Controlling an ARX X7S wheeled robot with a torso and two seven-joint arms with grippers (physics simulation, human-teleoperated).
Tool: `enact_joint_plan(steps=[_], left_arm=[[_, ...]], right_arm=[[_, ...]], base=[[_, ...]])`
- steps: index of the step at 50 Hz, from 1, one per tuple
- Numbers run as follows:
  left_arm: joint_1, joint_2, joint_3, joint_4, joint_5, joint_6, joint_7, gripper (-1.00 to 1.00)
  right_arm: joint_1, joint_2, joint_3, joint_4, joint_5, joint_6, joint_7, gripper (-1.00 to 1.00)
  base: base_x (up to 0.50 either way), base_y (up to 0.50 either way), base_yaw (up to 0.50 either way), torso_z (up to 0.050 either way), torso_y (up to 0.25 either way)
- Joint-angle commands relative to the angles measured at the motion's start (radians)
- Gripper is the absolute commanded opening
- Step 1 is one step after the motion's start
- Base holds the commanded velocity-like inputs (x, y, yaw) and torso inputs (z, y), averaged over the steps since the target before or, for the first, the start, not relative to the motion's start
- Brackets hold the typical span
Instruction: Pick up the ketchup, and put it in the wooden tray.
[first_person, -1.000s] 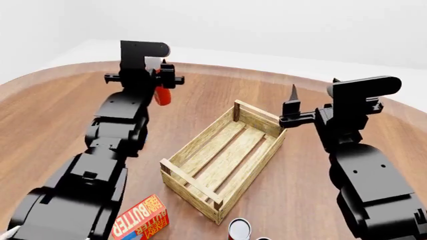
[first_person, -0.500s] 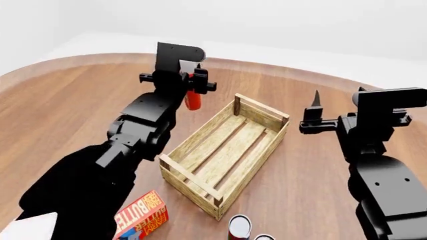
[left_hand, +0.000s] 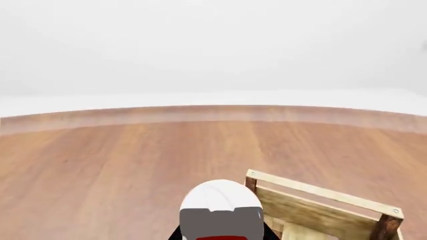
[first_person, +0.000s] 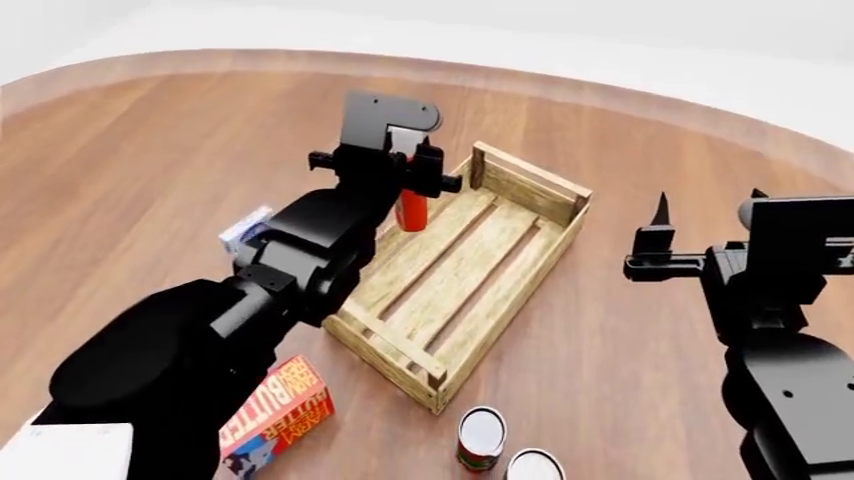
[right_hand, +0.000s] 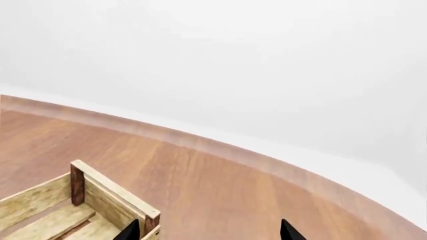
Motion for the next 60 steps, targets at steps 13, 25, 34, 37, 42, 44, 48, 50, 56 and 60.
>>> enact_joint_plan(steps=[13,25,34,37,42,44,48,50,56,60], left_arm=[[-0.055,0.001,0.021,0.091,-0.032,0.014,-0.025,-1.00],[-0.052,0.001,0.022,0.097,-0.026,0.017,-0.027,-1.00],[-0.050,0.001,0.021,0.101,-0.021,0.017,-0.025,-1.00],[-0.049,0.001,0.021,0.102,-0.020,0.016,-0.024,-1.00],[-0.045,0.001,0.022,0.105,-0.016,0.016,-0.023,-1.00],[-0.044,0.001,0.021,0.106,-0.015,0.016,-0.023,-1.00],[-0.040,0.001,0.022,0.109,-0.011,0.017,-0.022,-1.00],[-0.038,0.001,0.022,0.111,-0.008,0.017,-0.023,-1.00],[-0.031,0.001,0.021,0.116,-0.001,0.017,-0.026,-1.00],[-0.025,0.001,0.021,0.119,0.004,0.017,-0.029,-1.00]], right_arm=[[-0.040,0.012,0.029,-0.051,0.015,0.011,0.019,1.00],[-0.071,0.019,0.046,-0.079,0.024,0.013,0.024,1.00],[-0.081,0.021,0.052,-0.087,0.029,0.012,0.026,1.00],[-0.081,0.022,0.052,-0.087,0.030,0.011,0.026,1.00],[-0.082,0.021,0.053,-0.087,0.031,0.010,0.026,1.00],[-0.082,0.021,0.053,-0.087,0.032,0.010,0.026,1.00],[-0.082,0.020,0.055,-0.086,0.035,0.007,0.025,1.00],[-0.082,0.020,0.055,-0.085,0.036,0.004,0.025,1.00],[-0.082,0.017,0.059,-0.085,0.040,0.006,0.028,1.00],[-0.083,0.015,0.062,-0.085,0.042,0.005,0.030,1.00]], base=[[0.00,0.00,0.00,0.000,-0.147],[0.00,0.00,0.00,0.000,-0.138],[0.00,0.00,0.00,0.000,-0.121],[0.00,0.00,0.00,0.000,-0.058],[0.00,0.00,0.00,0.000,-0.007],[0.00,0.00,0.00,0.000,0.000],[0.00,0.00,0.00,0.000,0.000],[0.00,0.00,0.00,0.000,0.000],[0.00,0.00,0.00,0.000,0.000],[0.00,0.00,0.00,0.000,0.000]])
